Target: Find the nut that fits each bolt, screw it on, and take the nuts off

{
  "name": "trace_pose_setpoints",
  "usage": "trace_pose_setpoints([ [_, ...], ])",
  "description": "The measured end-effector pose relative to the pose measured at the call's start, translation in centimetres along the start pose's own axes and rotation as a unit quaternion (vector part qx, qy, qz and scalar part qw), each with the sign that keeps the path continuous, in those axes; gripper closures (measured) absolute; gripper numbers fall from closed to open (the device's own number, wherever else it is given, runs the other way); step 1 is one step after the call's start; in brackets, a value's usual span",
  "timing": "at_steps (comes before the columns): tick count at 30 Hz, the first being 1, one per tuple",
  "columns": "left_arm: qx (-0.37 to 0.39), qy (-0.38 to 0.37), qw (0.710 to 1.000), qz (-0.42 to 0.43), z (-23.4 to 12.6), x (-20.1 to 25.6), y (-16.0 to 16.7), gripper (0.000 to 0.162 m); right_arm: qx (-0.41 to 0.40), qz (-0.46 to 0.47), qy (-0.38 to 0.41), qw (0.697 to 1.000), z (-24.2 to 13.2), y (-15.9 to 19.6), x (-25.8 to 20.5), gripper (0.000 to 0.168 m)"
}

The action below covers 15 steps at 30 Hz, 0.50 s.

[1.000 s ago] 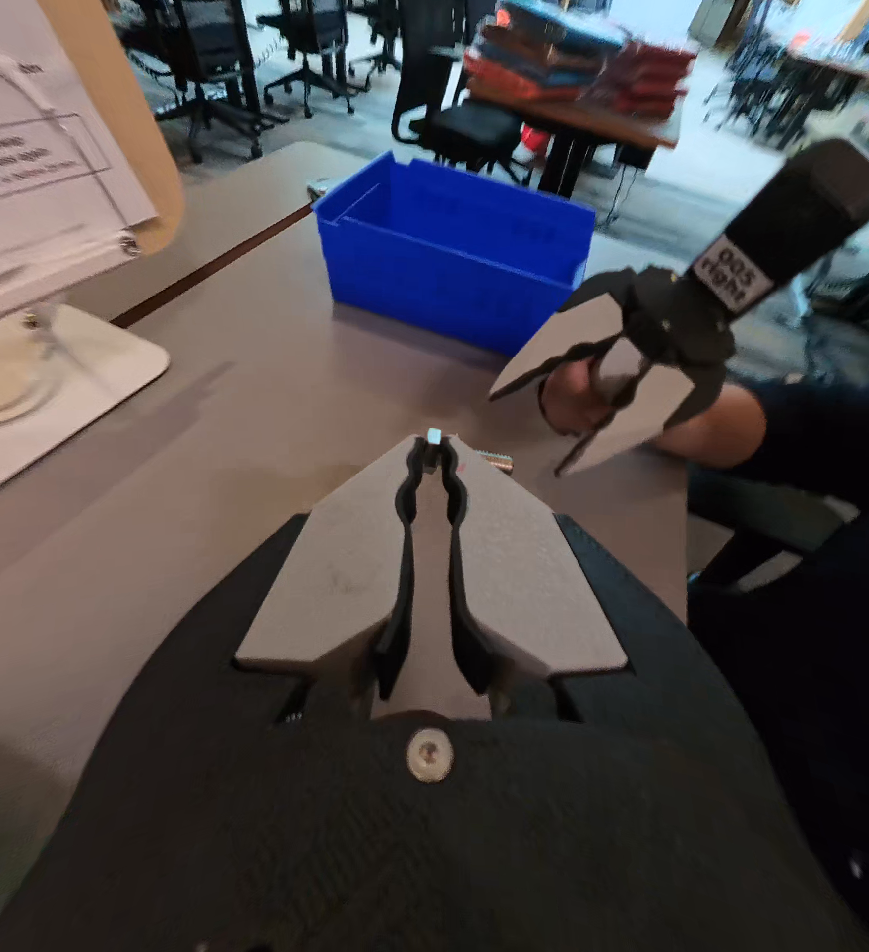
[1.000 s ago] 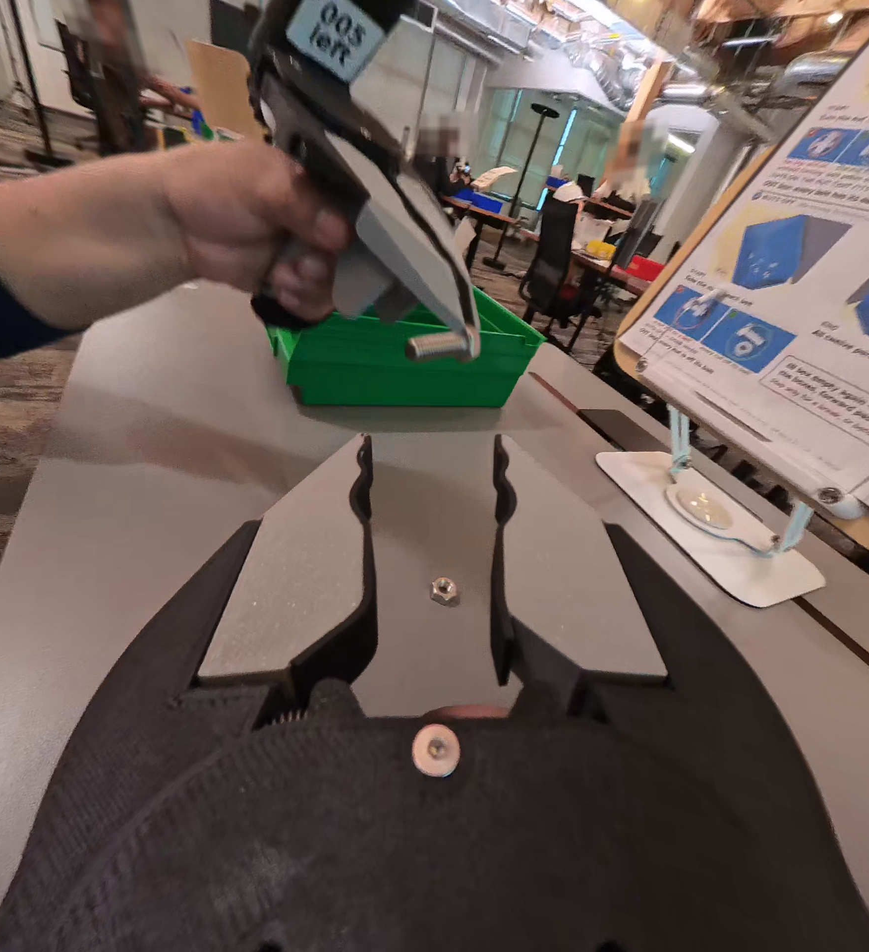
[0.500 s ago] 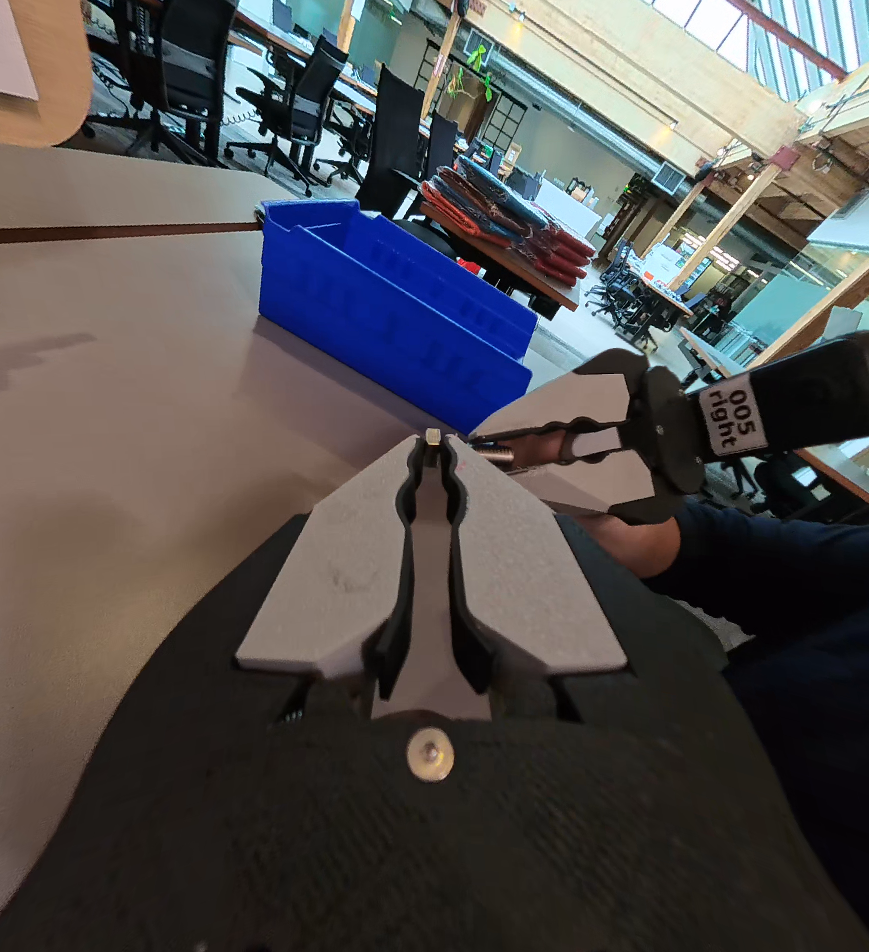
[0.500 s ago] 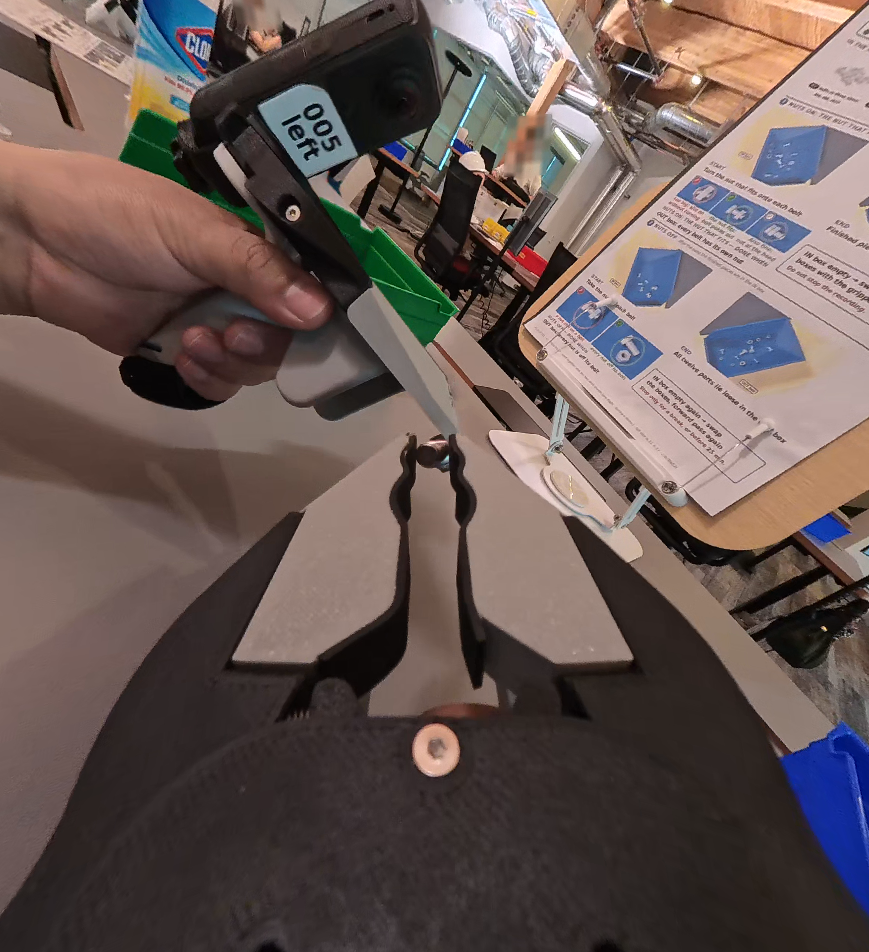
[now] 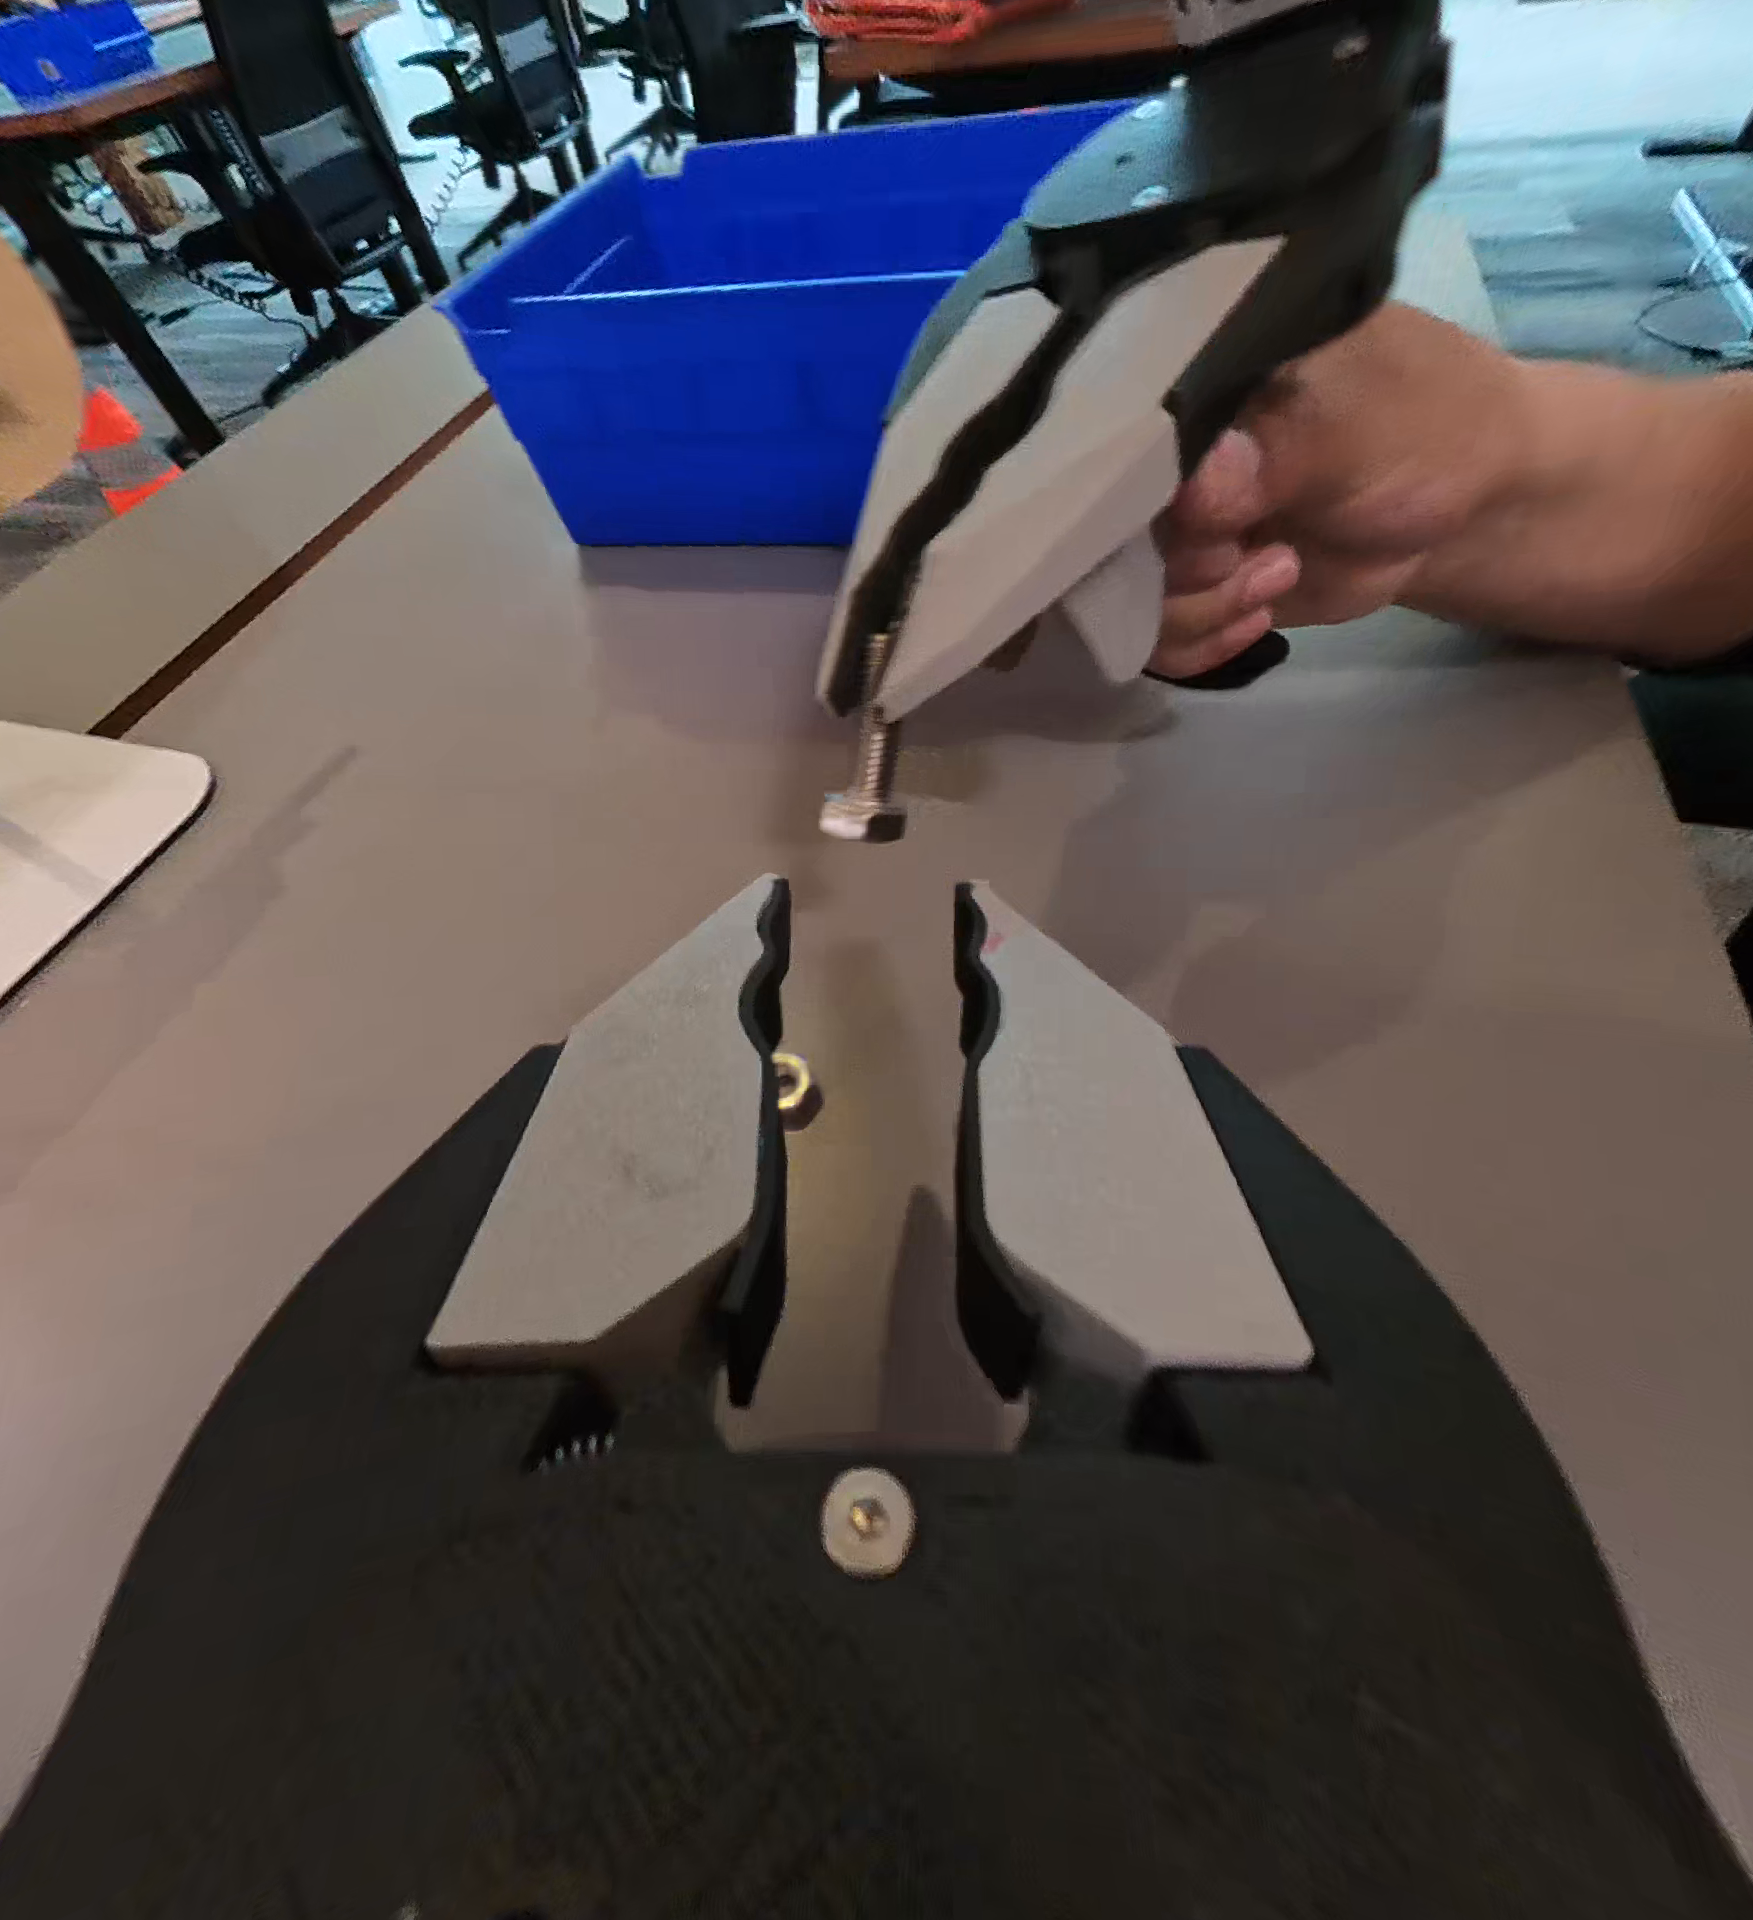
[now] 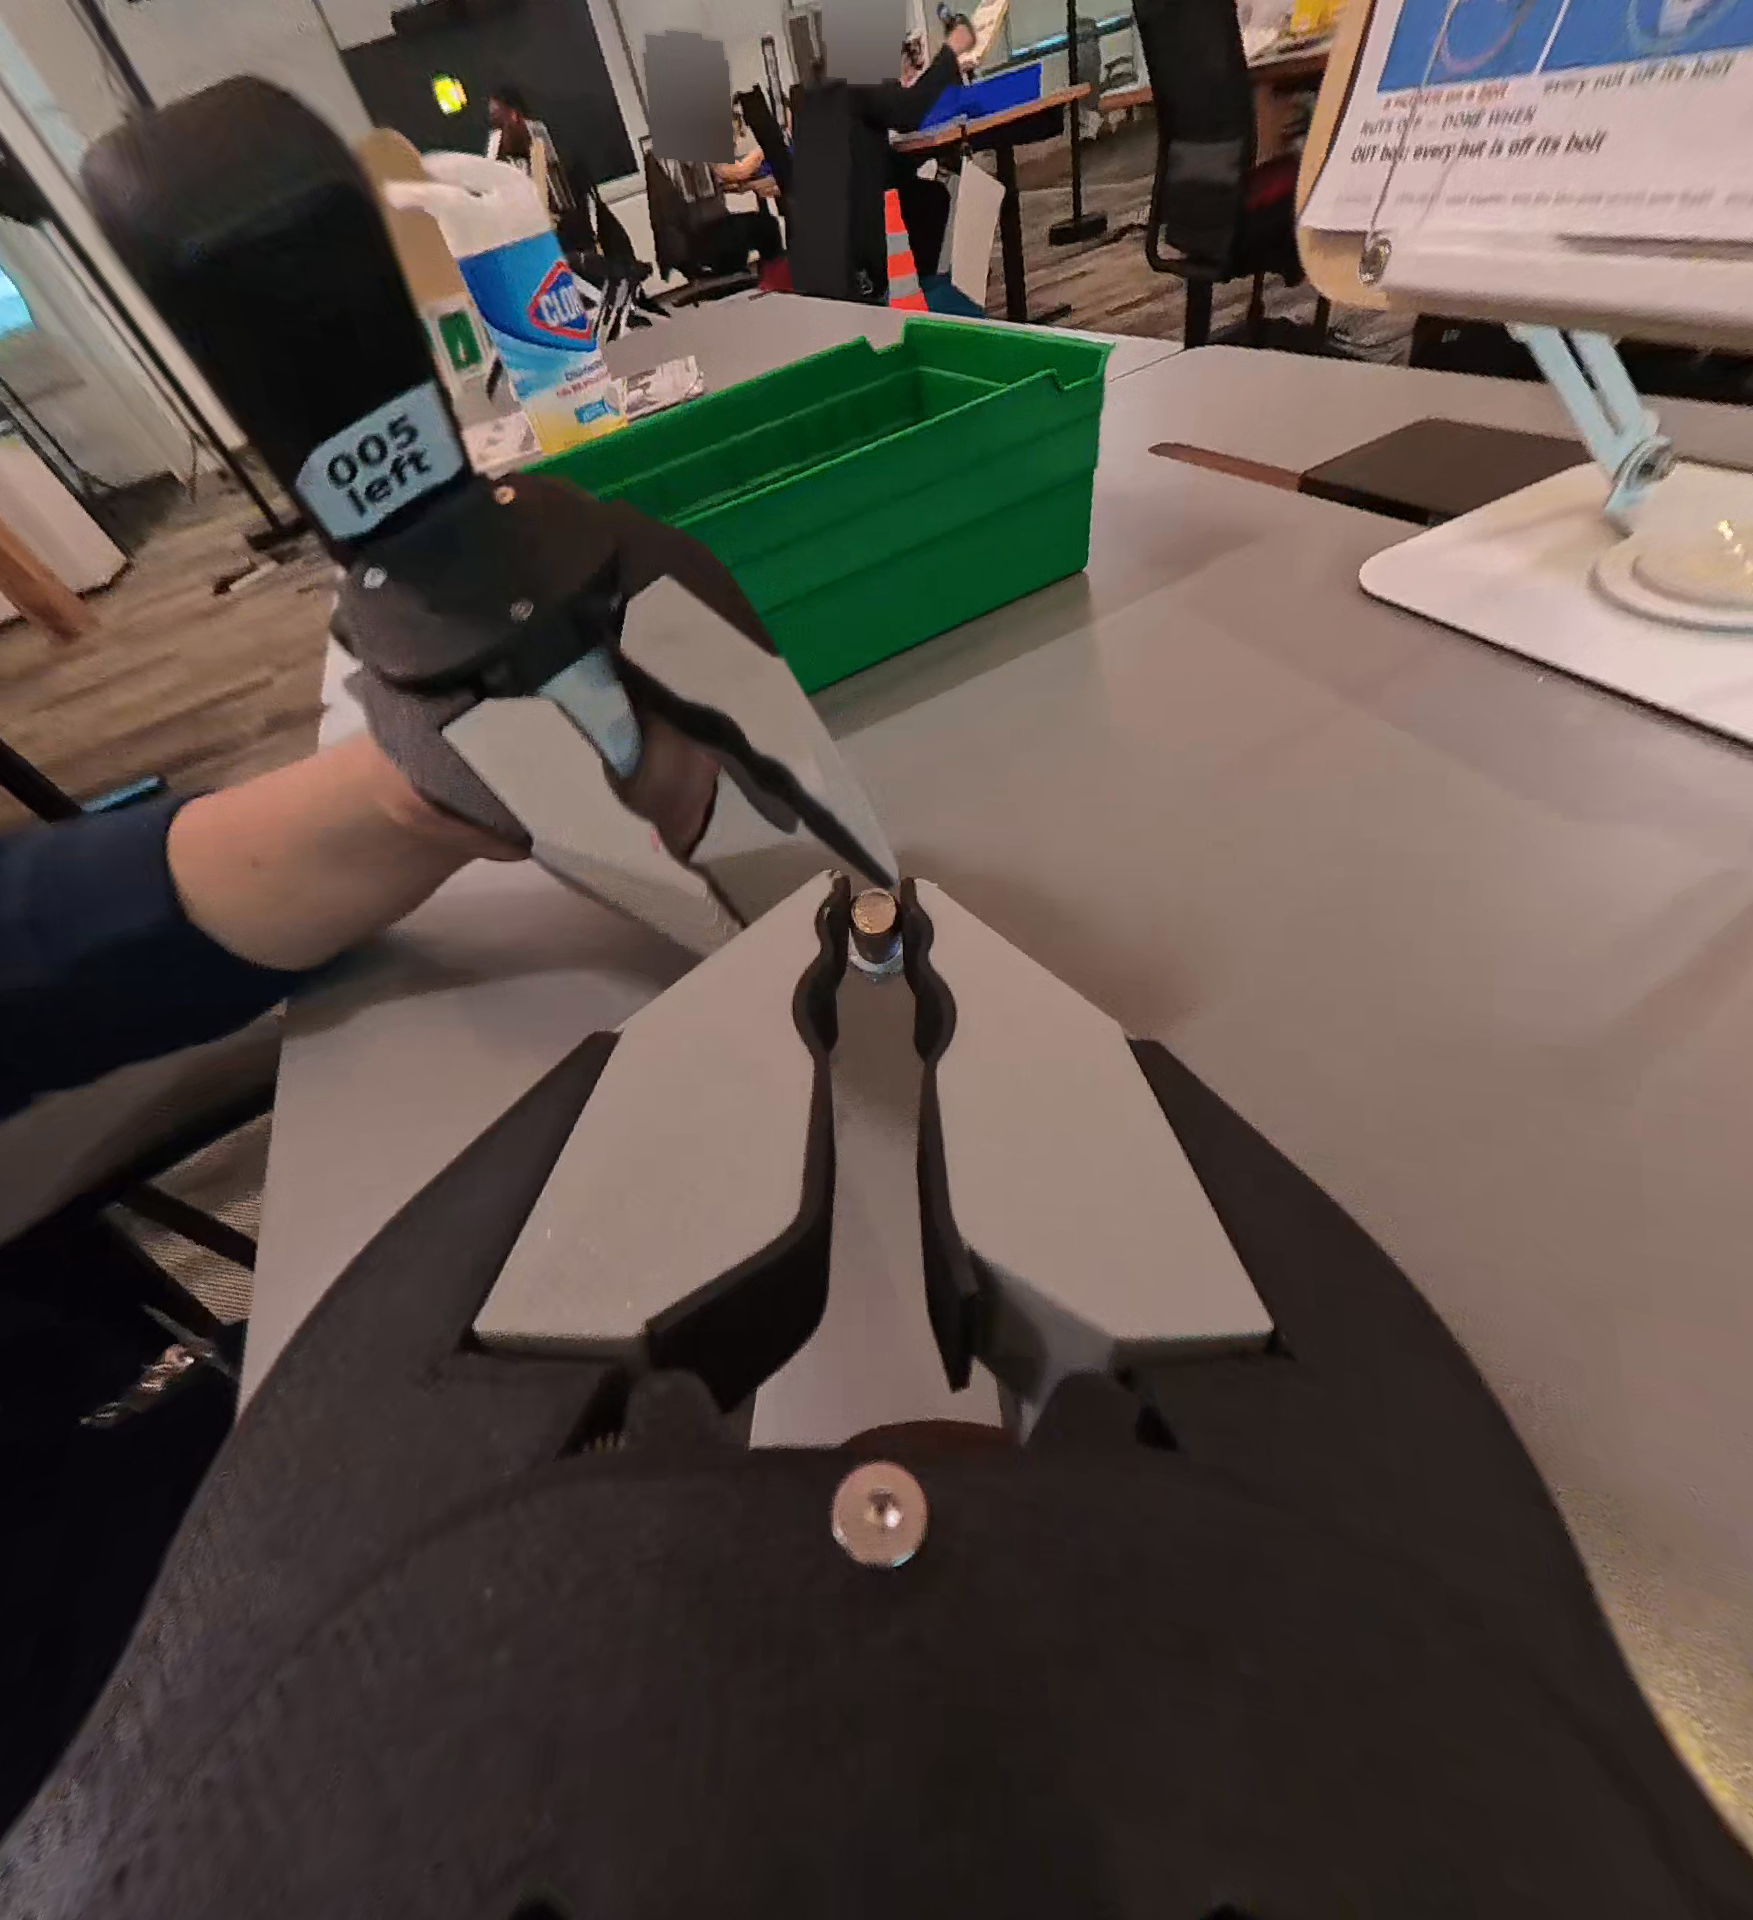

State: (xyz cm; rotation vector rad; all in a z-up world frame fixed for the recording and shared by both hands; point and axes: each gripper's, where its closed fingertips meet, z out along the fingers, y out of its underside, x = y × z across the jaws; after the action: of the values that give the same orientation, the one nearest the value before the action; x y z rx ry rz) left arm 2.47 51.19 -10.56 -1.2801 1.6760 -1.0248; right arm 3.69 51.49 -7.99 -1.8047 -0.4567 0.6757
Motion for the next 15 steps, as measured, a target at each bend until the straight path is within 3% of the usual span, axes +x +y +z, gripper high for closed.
trace_pose_setpoints([
  [3,0.002,0.009,1.000,0.000,1.2,1.0,-0.2,0.131,0.001,0.026,-0.009,1.000,0.1,0.1,0.1,0.162],
  [7,0.001,-0.048,0.999,0.008,1.7,-0.2,-0.2,0.127,-0.002,0.047,-0.031,0.998,0.2,0.3,-0.2,0.162],
  [11,0.007,-0.032,0.999,0.013,1.7,0.6,-0.2,0.147,-0.012,0.047,-0.037,0.998,0.5,0.7,-0.6,0.162],
  [15,-0.009,-0.037,0.999,0.023,2.0,0.7,0.5,0.147,-0.021,0.046,-0.033,0.998,0.9,1.2,-0.6,0.162],
])
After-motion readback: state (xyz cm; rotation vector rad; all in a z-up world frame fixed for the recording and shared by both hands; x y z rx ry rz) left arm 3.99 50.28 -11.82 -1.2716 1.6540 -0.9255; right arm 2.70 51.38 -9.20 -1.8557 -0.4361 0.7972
